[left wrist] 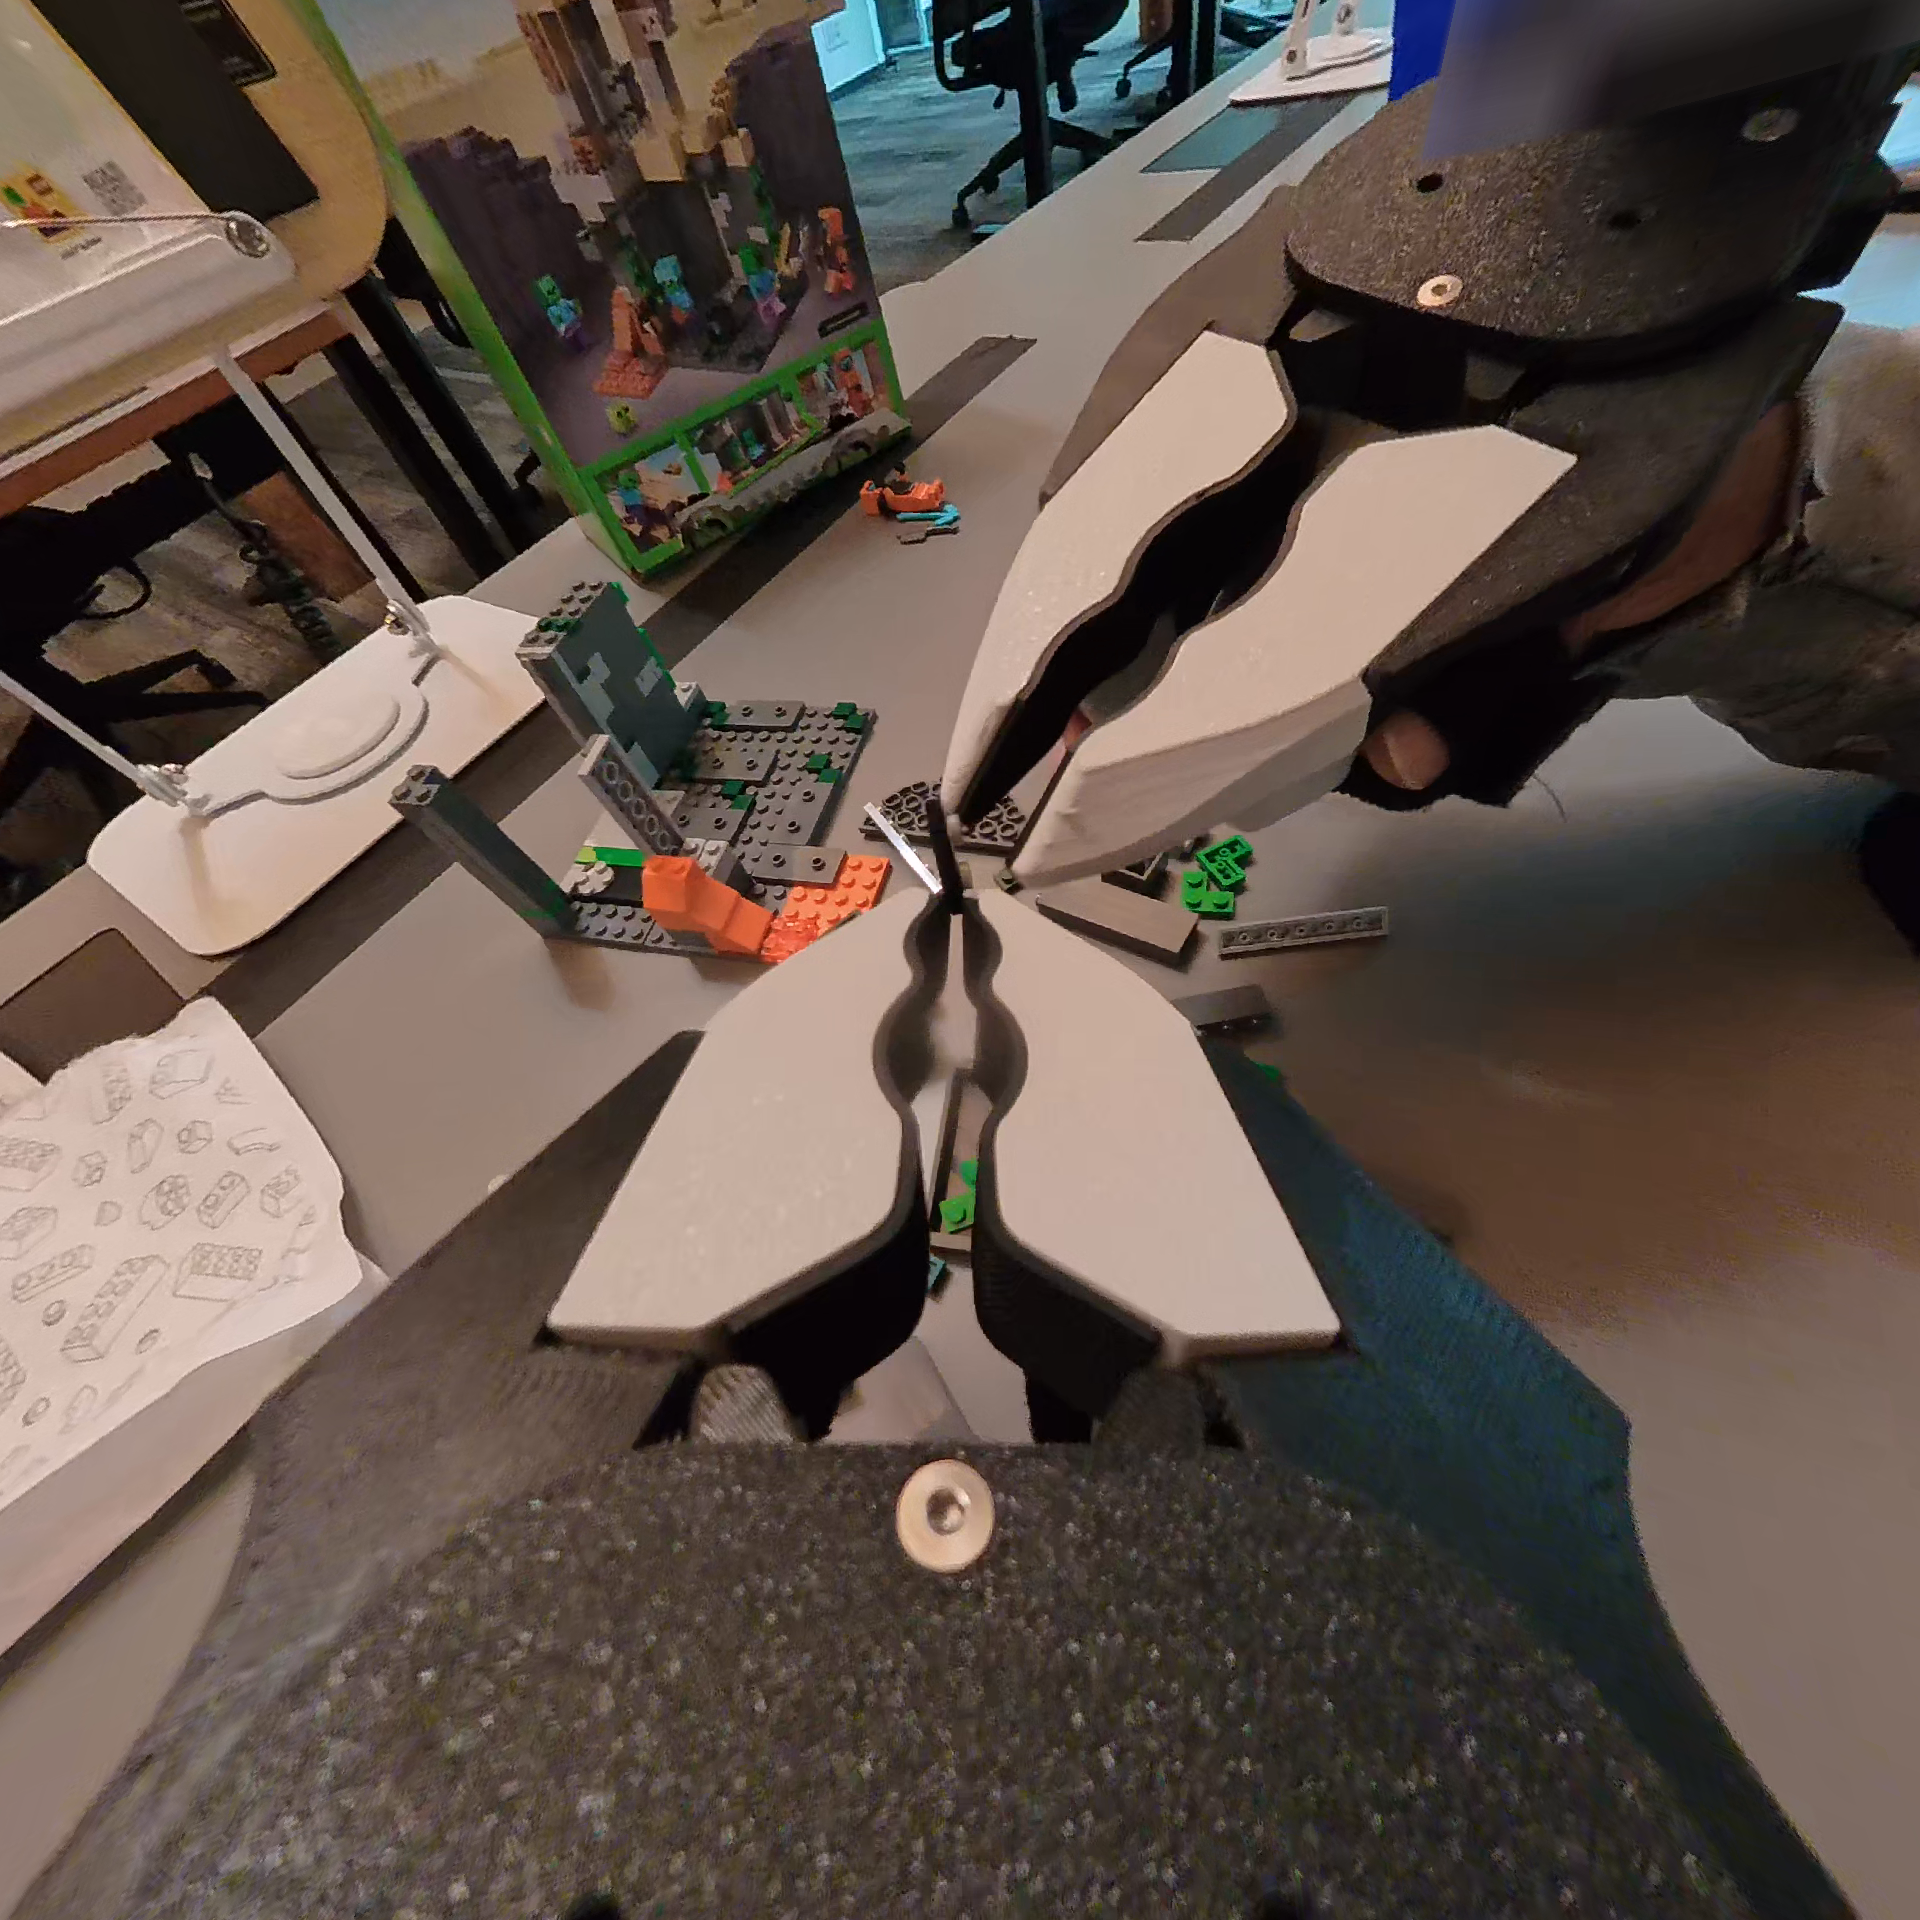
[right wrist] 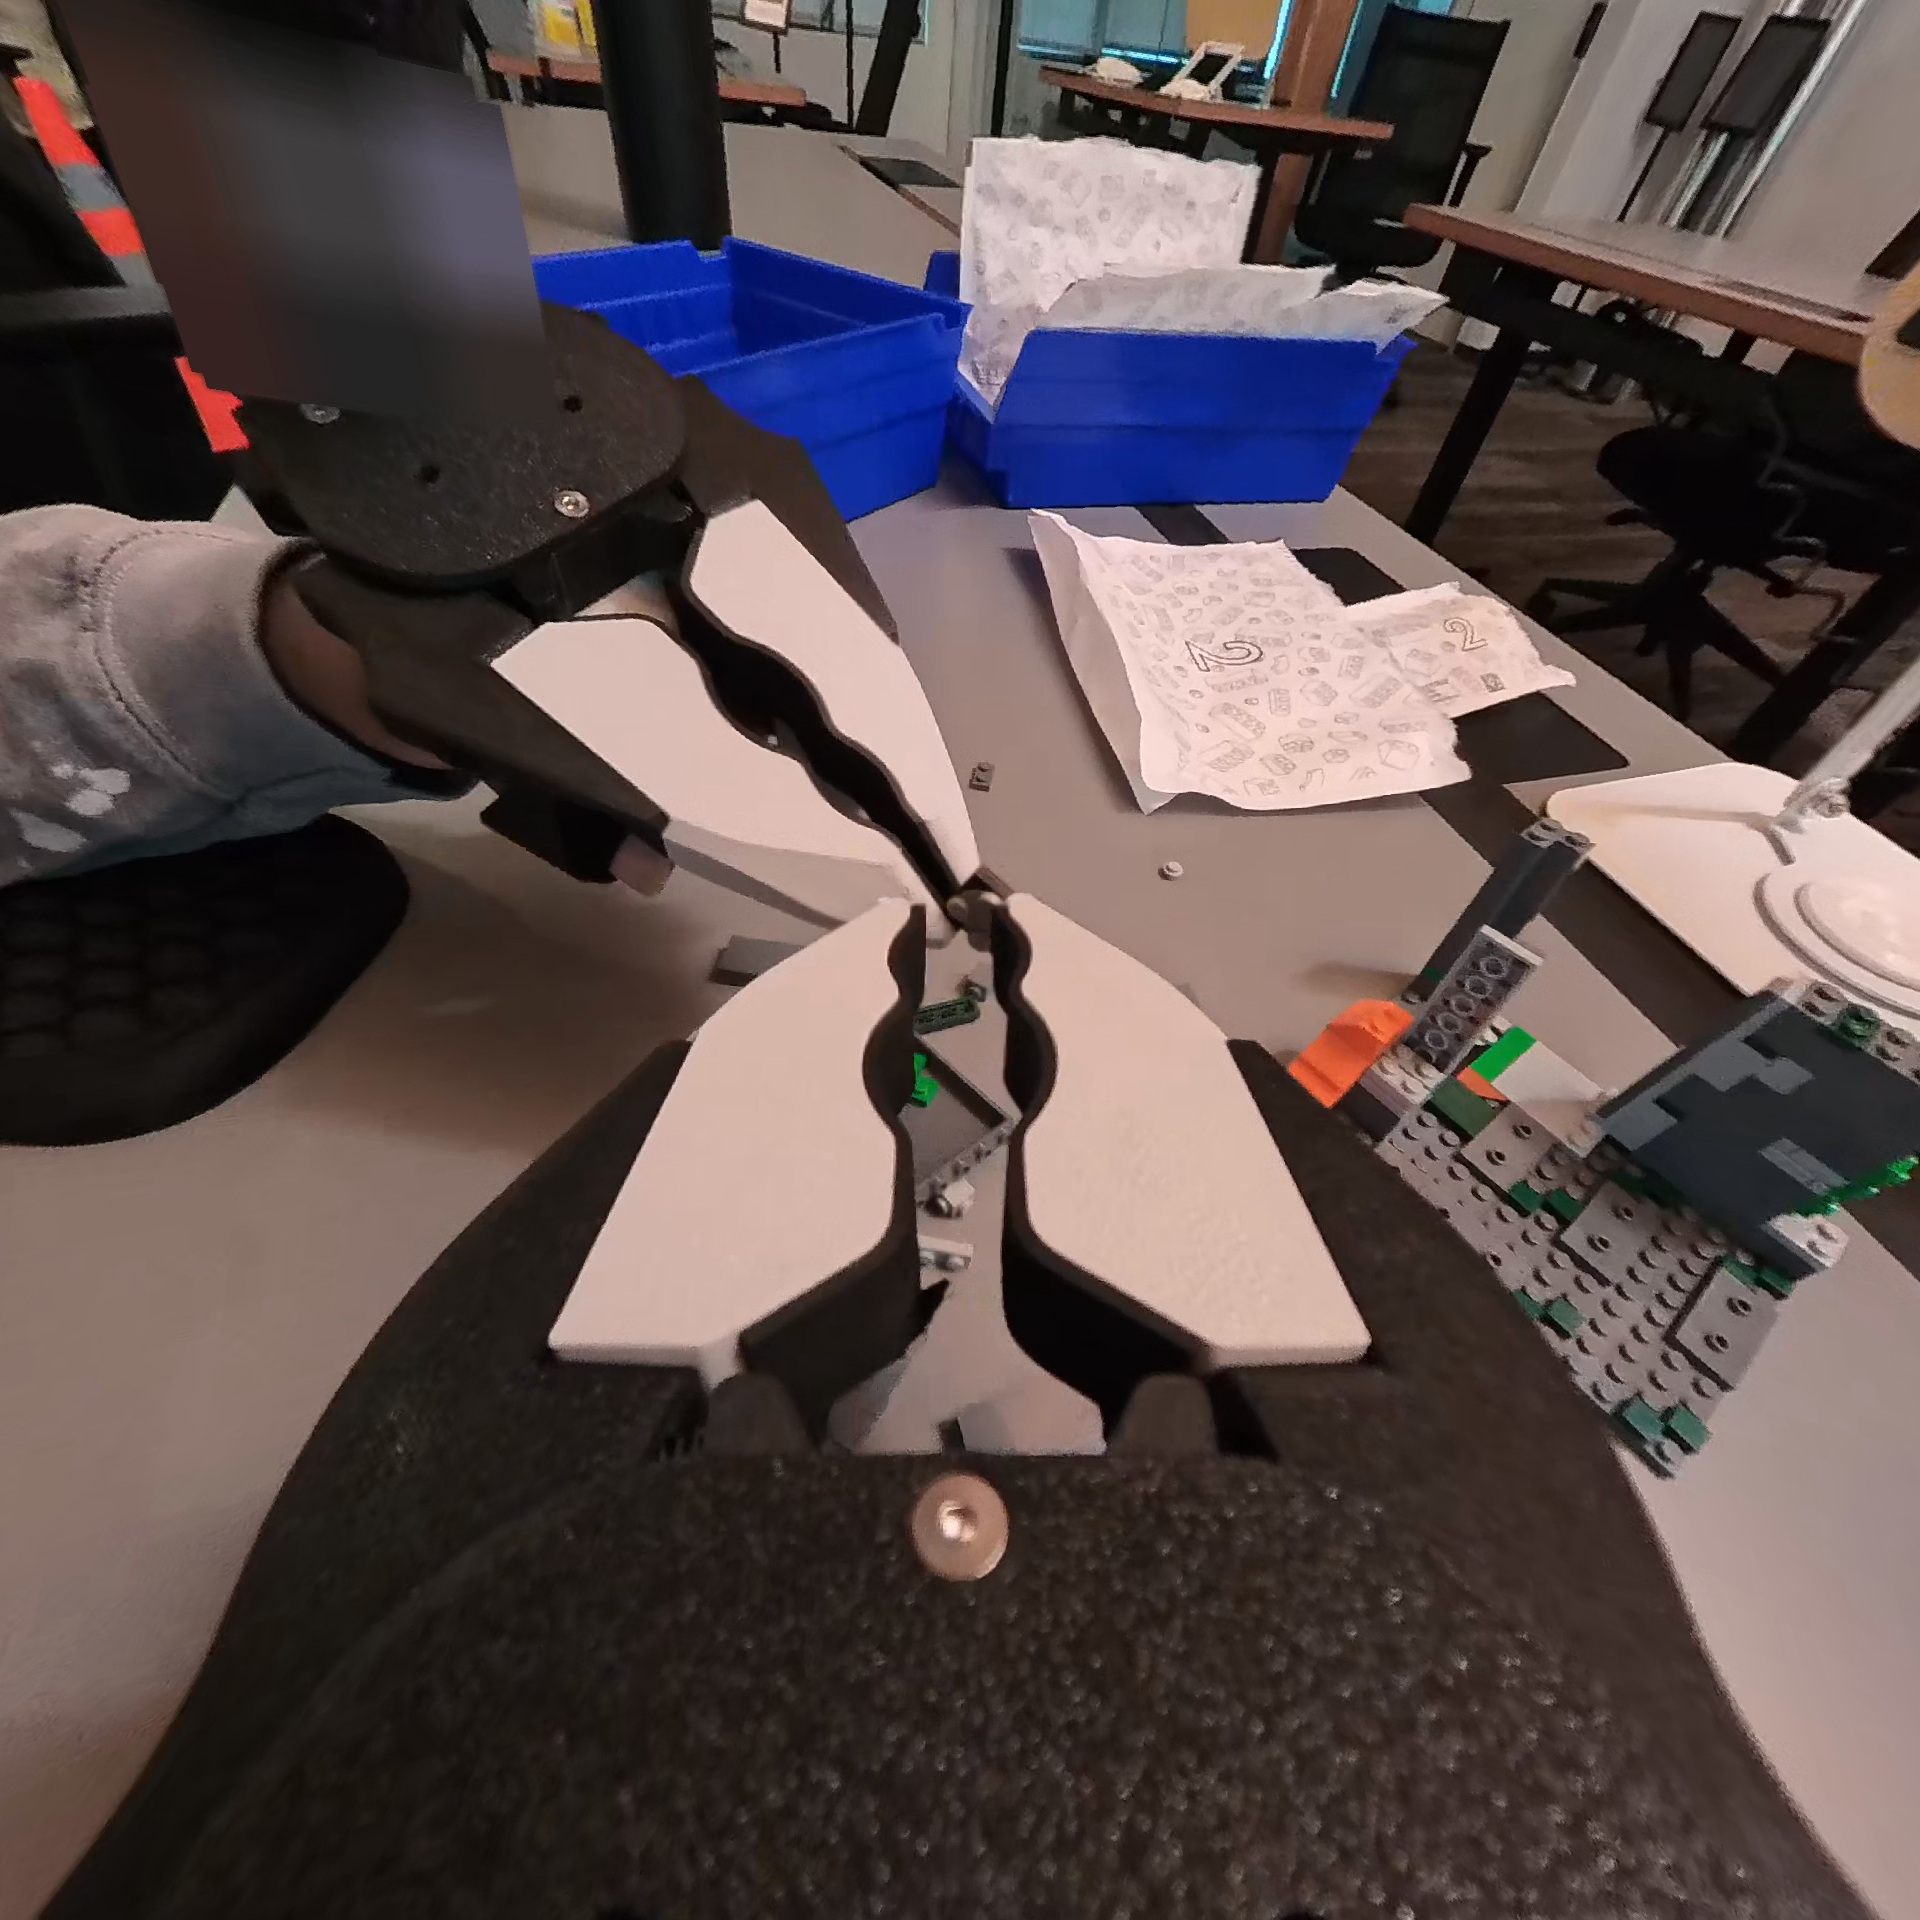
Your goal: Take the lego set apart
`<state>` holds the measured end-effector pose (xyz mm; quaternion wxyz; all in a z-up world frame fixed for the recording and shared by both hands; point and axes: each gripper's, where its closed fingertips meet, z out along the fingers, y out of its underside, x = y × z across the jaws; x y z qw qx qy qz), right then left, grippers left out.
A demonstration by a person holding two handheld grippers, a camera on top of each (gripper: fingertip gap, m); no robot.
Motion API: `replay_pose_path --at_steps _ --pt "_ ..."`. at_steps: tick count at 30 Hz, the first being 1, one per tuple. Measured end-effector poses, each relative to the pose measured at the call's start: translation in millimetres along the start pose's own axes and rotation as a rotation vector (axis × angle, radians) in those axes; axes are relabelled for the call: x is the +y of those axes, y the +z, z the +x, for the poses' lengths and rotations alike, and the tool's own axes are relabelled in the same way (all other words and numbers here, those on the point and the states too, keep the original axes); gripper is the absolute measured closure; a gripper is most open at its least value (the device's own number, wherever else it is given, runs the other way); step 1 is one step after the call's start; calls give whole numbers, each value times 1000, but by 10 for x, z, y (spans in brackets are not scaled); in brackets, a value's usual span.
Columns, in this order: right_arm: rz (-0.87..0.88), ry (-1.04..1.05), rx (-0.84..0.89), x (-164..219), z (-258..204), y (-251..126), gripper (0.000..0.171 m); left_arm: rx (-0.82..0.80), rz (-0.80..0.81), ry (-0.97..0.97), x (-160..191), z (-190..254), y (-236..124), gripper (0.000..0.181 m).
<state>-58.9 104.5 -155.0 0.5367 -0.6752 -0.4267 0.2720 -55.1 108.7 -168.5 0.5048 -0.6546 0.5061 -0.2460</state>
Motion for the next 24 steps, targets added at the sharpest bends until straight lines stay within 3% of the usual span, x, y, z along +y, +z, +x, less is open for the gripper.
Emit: replay_pose_path --at_steps 13,21,24 --pt "15 35 -59 15 -31 -39 161 26 43 166 -35 128 -15 178" --pt "84 85 -150 -45 -90 -122 162 116 115 110 -127 217 -73 178" --pt "124 108 -165 -87 -67 -172 171 151 148 51 -184 232 -100 178"
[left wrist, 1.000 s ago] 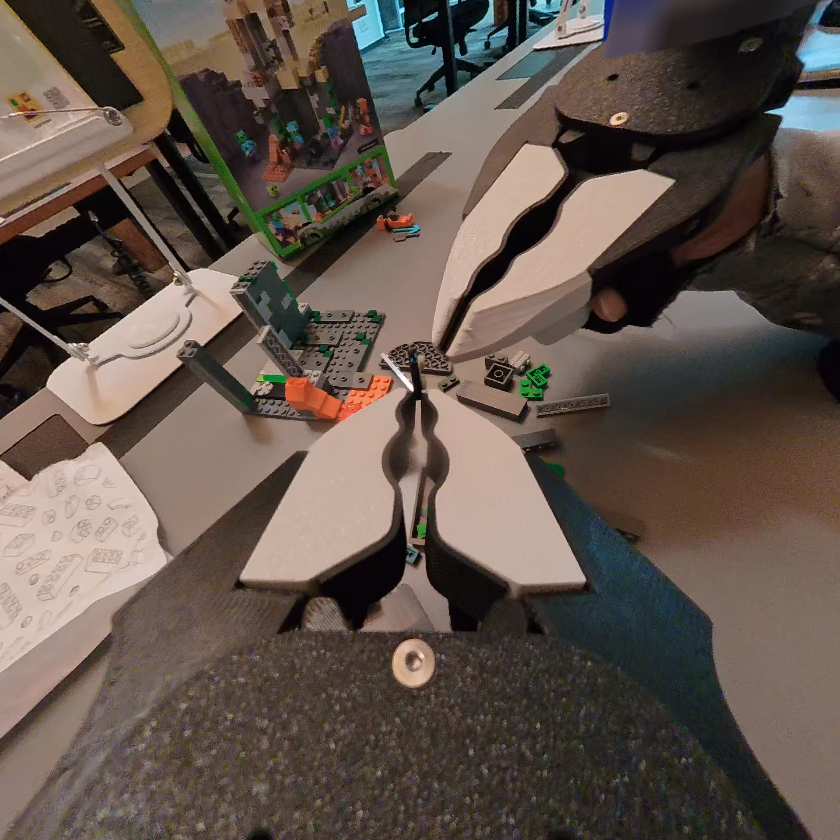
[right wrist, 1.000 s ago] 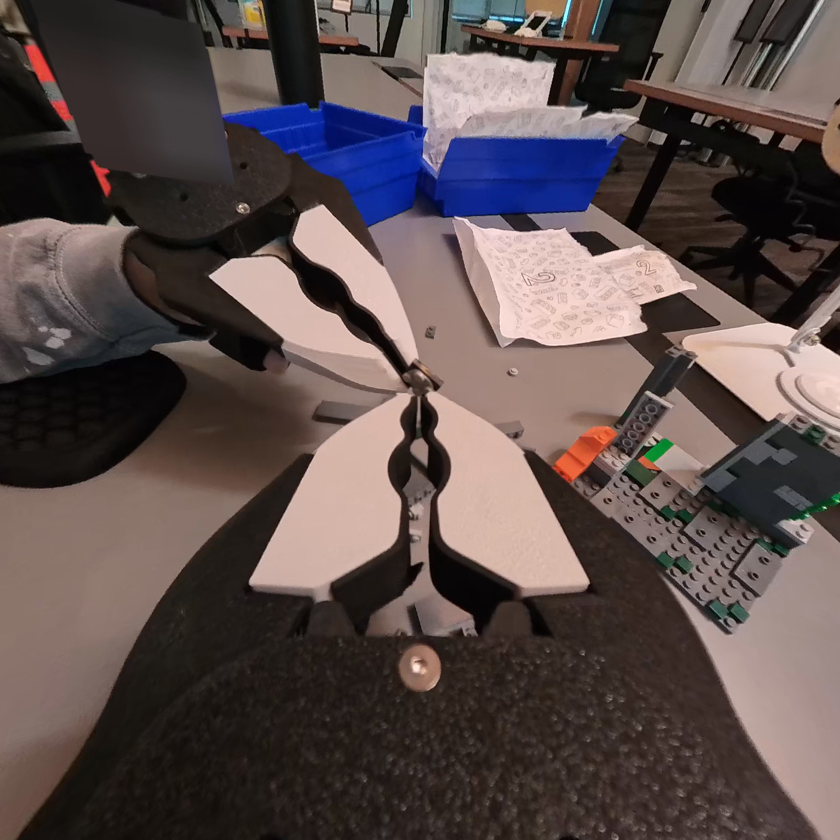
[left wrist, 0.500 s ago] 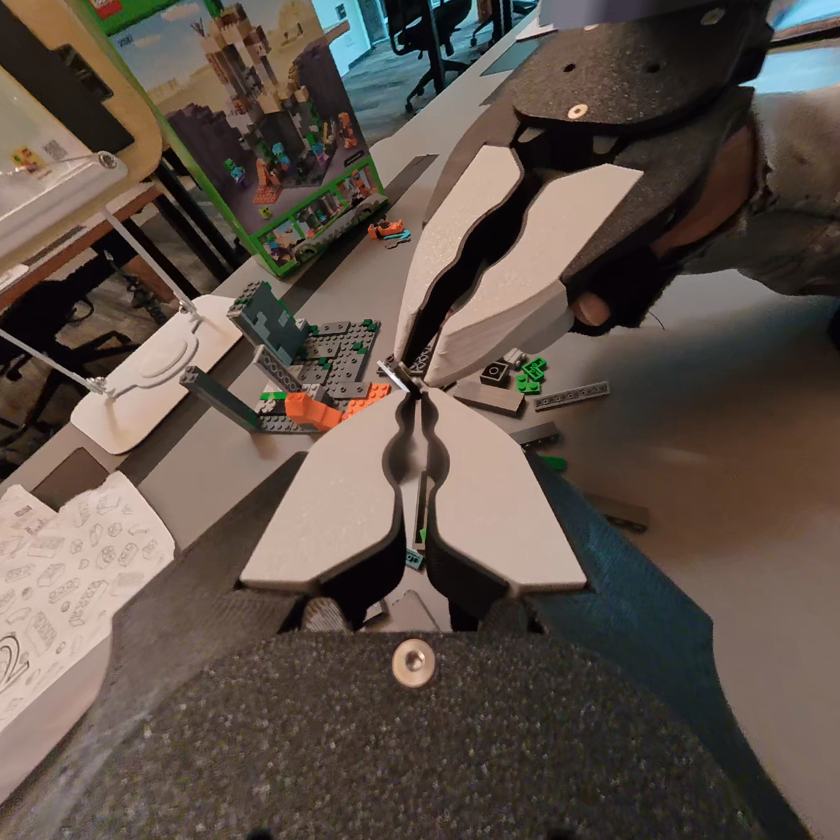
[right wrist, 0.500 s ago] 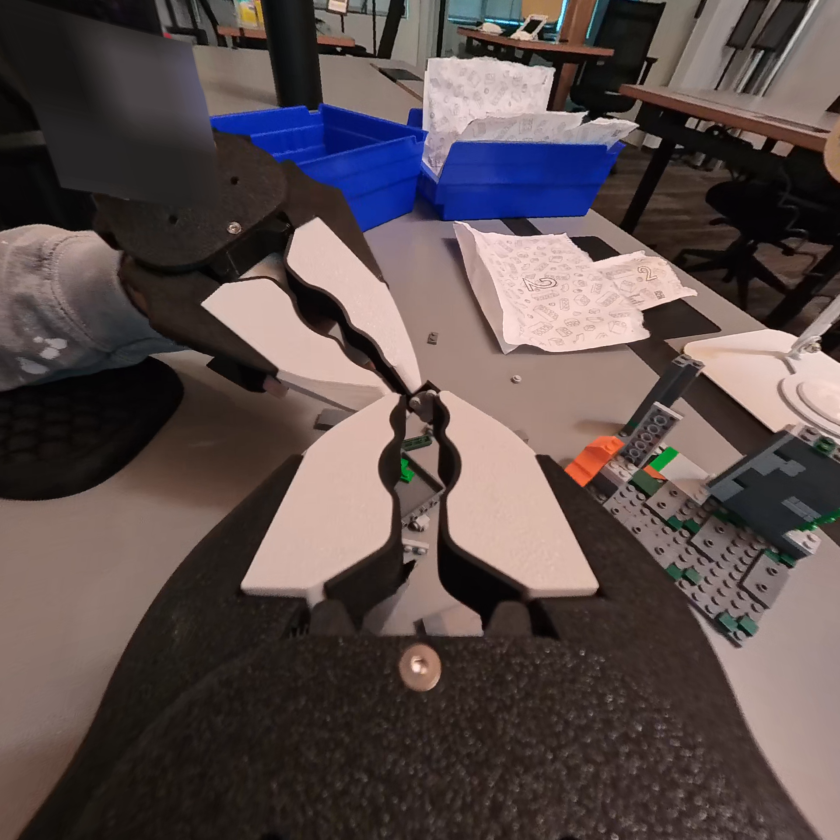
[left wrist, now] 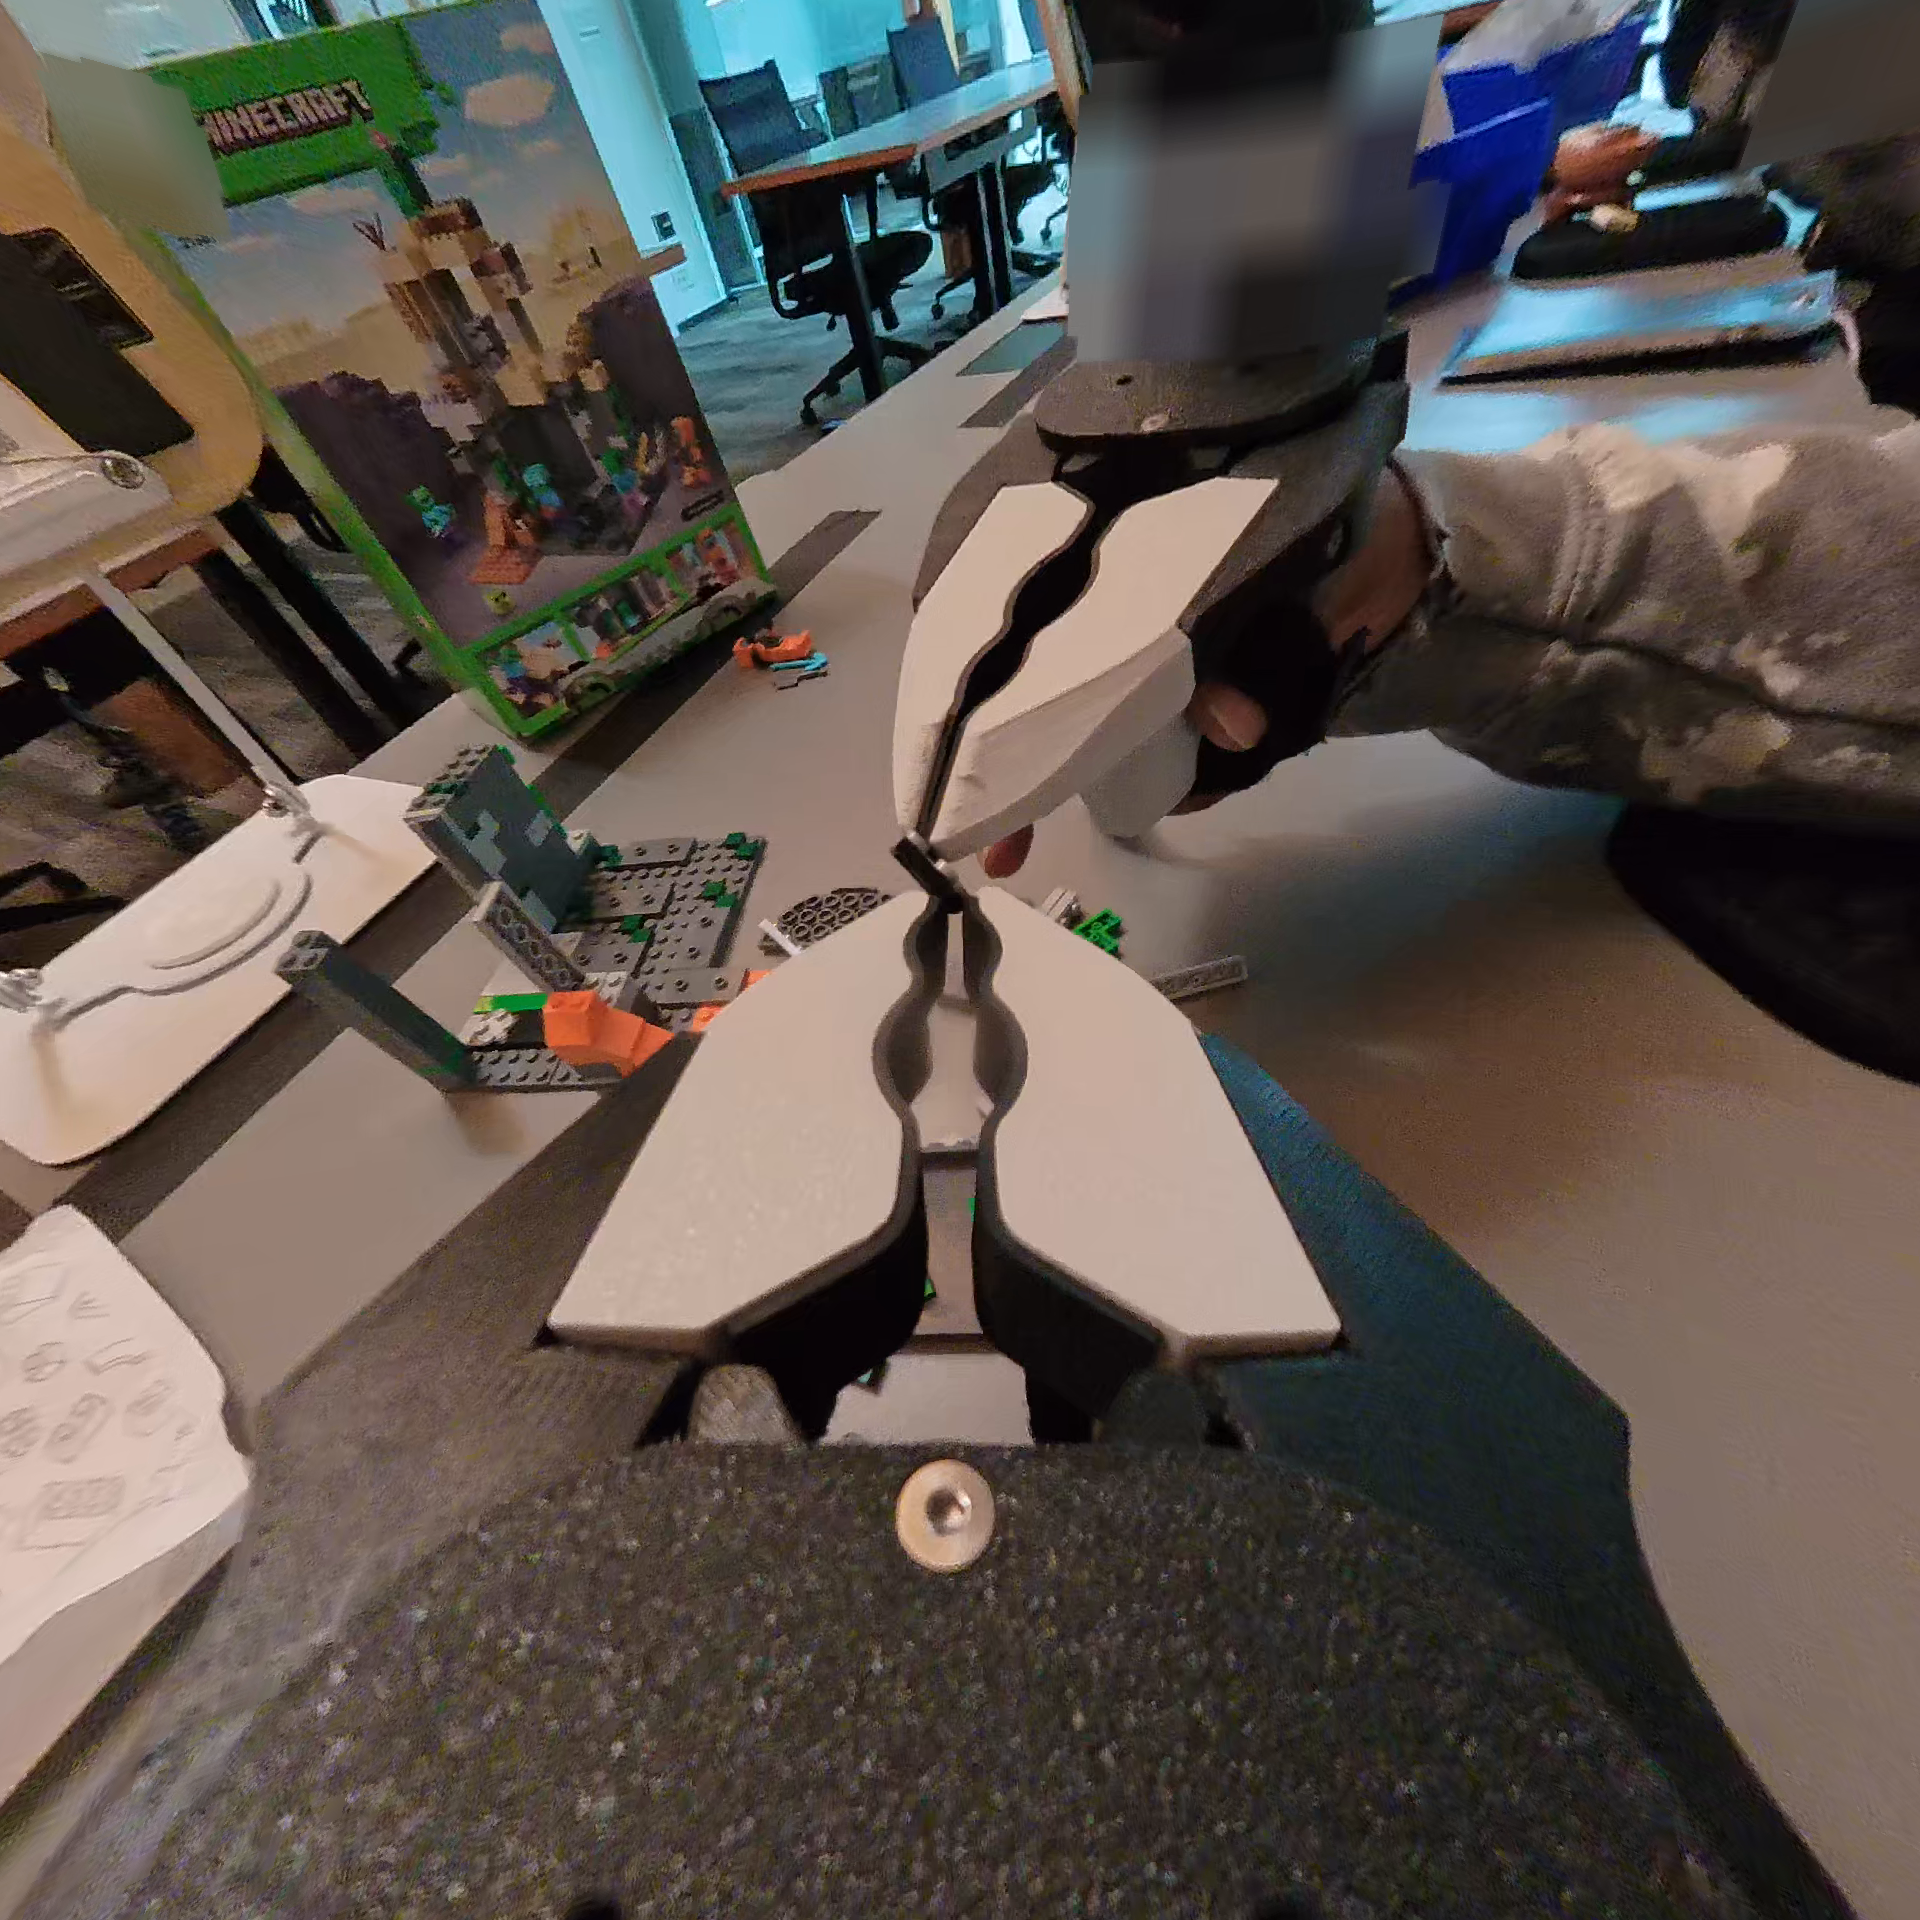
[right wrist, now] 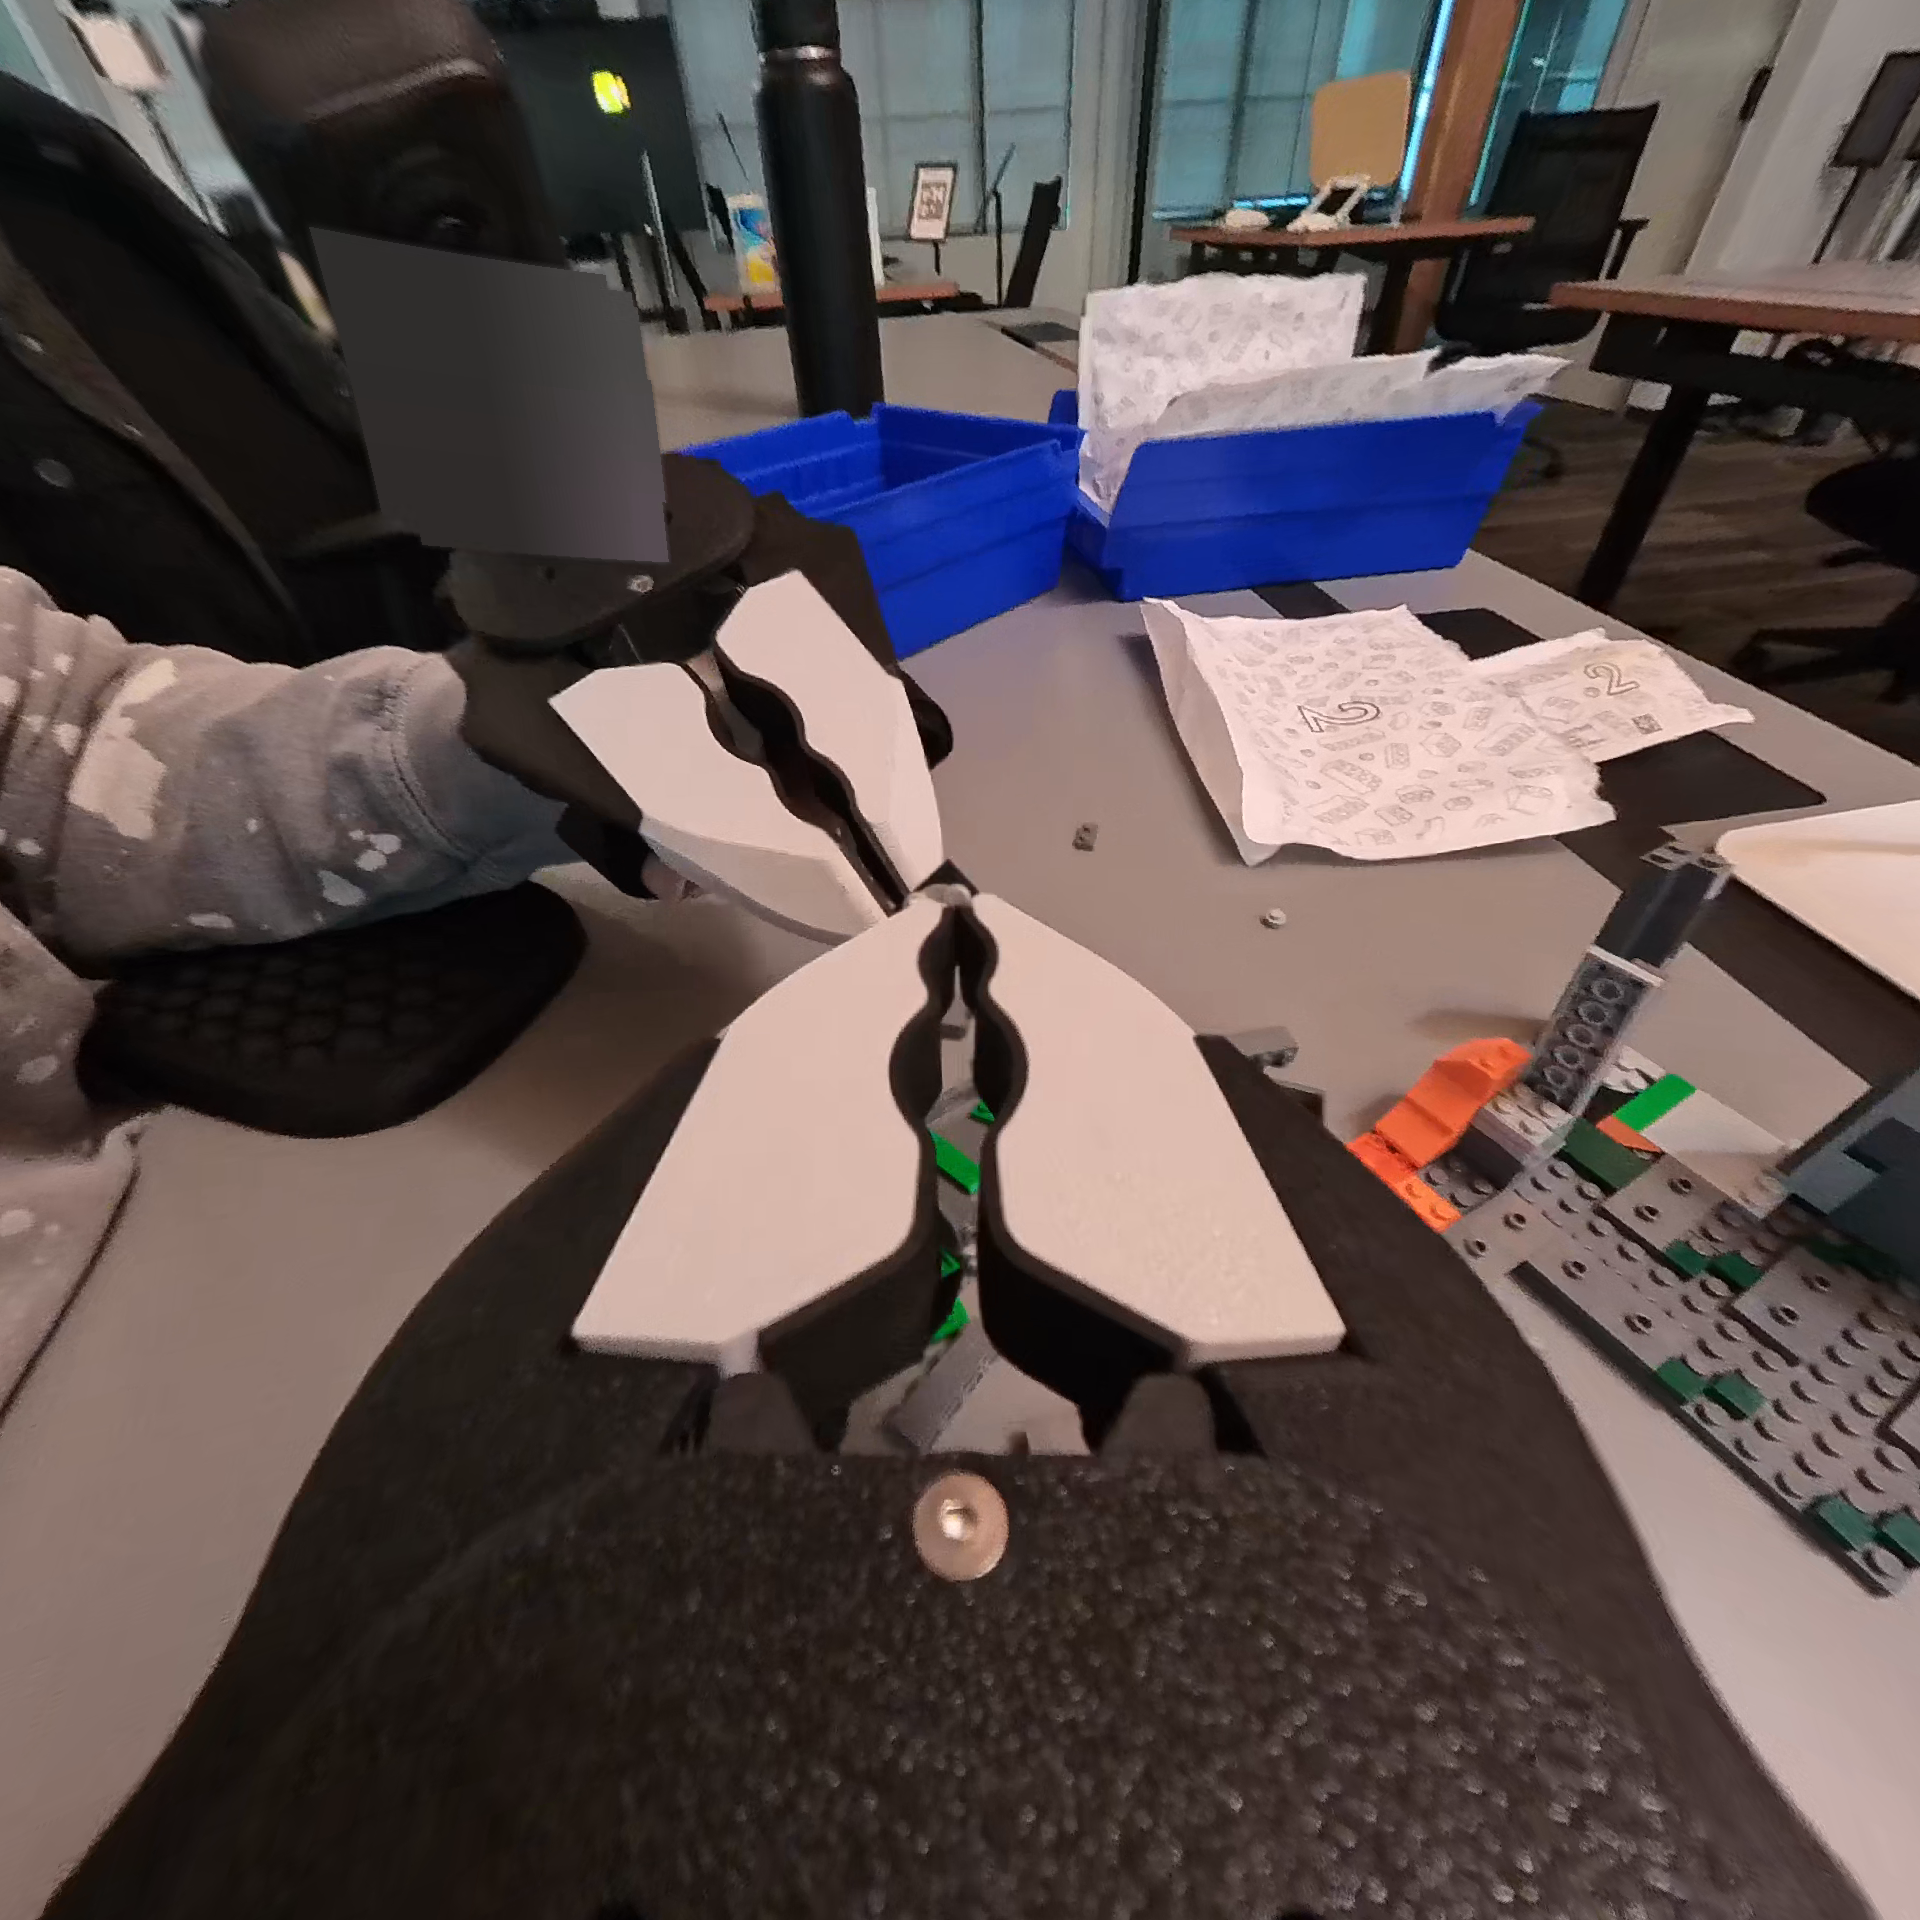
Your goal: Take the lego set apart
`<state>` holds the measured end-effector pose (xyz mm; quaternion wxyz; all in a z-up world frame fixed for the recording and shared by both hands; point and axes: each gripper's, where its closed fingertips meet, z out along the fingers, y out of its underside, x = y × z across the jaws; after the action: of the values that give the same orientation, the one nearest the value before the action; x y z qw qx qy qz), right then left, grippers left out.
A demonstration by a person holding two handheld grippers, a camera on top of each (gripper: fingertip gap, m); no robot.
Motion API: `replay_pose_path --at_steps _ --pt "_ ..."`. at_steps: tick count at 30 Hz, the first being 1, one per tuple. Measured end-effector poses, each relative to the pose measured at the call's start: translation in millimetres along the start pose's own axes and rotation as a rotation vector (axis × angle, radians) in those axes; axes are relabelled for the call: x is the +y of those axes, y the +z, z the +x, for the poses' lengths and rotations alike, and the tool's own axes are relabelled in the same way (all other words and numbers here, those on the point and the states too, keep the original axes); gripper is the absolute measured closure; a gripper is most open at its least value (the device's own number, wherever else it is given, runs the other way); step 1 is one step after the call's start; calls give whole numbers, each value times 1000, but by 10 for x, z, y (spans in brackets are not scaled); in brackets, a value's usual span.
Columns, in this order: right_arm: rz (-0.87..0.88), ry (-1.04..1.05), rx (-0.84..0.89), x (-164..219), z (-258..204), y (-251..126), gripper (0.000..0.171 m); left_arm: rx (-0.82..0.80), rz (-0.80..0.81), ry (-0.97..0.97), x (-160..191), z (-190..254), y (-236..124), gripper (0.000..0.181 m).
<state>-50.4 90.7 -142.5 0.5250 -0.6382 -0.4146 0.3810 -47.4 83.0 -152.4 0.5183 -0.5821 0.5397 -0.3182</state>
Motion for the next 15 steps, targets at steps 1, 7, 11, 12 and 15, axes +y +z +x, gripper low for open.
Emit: replay_pose_path --at_steps 1,7,11,12,15 --pt "5 7 -11 -10 -9 -12 171 -1 0 -14 -2 -9 0 178" --pt "-69 -32 52 105 57 47 164 -83 -74 -56 119 -141 38 178" --pt "-103 -41 78 172 82 105 159 -141 -133 -37 198 -190 62 178" --pt "-106 -38 84 180 89 114 159 -148 -144 -25 209 -188 69 178" --pt "-112 -22 98 196 118 115 160 -158 -162 11 225 -175 80 178"
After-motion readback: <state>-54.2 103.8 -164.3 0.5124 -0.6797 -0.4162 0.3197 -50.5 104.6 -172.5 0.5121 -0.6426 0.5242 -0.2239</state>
